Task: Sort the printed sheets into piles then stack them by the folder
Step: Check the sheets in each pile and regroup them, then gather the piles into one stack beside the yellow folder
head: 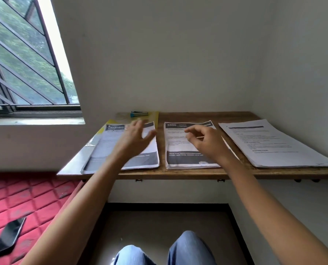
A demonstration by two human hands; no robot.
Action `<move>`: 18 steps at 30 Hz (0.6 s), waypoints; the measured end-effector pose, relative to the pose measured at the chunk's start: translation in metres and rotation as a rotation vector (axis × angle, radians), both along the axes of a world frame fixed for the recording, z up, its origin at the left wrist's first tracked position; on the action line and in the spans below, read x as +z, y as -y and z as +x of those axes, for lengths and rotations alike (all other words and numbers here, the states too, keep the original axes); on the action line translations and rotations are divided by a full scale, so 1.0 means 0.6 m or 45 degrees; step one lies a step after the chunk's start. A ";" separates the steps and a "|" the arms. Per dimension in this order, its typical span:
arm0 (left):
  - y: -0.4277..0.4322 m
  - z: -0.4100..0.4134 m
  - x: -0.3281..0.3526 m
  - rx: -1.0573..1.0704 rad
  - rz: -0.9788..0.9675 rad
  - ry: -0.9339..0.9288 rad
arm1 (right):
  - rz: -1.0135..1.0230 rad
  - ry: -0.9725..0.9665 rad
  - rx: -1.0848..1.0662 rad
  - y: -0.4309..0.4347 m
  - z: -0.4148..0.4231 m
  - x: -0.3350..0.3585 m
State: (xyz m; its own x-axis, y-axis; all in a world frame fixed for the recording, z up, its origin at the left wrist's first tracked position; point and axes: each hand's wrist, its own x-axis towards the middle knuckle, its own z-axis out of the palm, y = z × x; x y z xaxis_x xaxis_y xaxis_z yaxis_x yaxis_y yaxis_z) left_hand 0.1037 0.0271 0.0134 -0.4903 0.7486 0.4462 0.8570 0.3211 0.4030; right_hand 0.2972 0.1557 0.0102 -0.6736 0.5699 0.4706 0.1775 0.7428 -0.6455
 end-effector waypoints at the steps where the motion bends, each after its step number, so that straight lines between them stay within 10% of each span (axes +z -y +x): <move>1: 0.010 -0.021 0.004 0.124 0.044 0.058 | -0.040 -0.002 -0.016 0.004 -0.023 0.005; 6: 0.058 -0.122 0.003 0.627 -0.147 0.388 | -0.118 0.333 -0.066 0.022 -0.145 0.019; 18: 0.073 -0.208 -0.046 0.620 -0.160 0.627 | -0.245 0.615 -0.148 0.031 -0.274 0.007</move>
State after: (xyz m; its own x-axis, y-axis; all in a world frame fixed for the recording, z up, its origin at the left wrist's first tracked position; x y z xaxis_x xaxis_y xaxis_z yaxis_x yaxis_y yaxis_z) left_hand -0.0213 -0.0165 -0.0145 -0.9055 0.4242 0.0106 0.3313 0.6912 0.6422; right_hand 0.1326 0.1369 0.0145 -0.7152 0.6989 0.0020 0.5622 0.5770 -0.5924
